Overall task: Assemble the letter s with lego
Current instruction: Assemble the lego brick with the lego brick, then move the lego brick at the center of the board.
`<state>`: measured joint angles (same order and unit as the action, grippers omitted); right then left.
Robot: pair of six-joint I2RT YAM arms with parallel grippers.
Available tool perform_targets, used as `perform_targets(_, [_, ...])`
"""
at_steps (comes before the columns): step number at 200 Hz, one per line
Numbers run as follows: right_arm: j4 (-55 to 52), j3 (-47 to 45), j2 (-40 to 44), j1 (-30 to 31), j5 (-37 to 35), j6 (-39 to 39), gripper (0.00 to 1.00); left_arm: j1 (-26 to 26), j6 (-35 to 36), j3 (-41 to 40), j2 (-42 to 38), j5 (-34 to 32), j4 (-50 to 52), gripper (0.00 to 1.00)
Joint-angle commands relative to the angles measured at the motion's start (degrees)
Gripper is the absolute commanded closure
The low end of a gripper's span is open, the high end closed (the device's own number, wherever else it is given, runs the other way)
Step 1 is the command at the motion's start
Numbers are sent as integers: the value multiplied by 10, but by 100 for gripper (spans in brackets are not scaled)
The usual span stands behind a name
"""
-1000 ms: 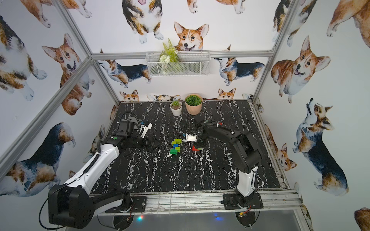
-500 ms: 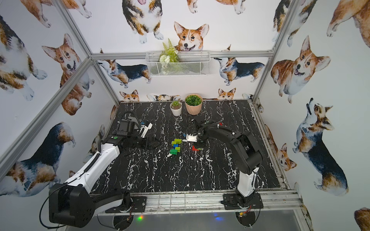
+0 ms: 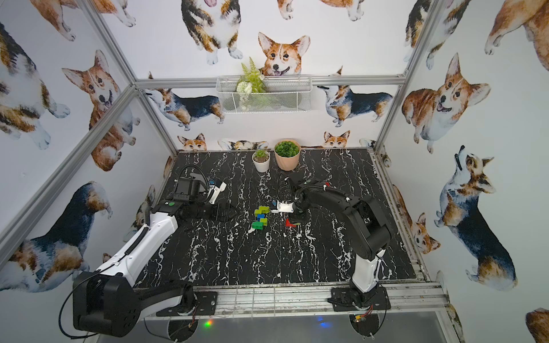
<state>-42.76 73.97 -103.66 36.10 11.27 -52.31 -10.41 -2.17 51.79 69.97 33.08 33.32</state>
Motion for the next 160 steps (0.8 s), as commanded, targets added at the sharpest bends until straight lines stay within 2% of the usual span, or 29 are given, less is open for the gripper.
perform_targets(1, [-13, 3, 9, 1, 11, -9, 44, 0, 8, 2, 2, 8, 3, 0])
perform_targets(27, [-18, 2, 18, 1, 4, -10, 32, 0, 9, 3, 3, 8, 3, 0])
perform_targets(55, [-2, 0, 61, -10, 43, 14, 28, 0, 9, 6, 2, 5, 5, 0])
perform_targets(82, [44, 10, 79, -50, 60, 68, 27, 0, 9, 11, 4, 3, 4, 0])
perform_targets(110, [71, 43, 54, -80, 41, 103, 26, 0, 8, 16, 5, 4, 5, 0])
perform_targets(143, [134, 48, 12, -105, 25, 64, 26, 0, 10, 18, -1, 1, 10, 0])
perform_targets(160, [130, 82, -27, -120, 25, 44, 27, 0, 12, 17, -3, -2, 14, 0])
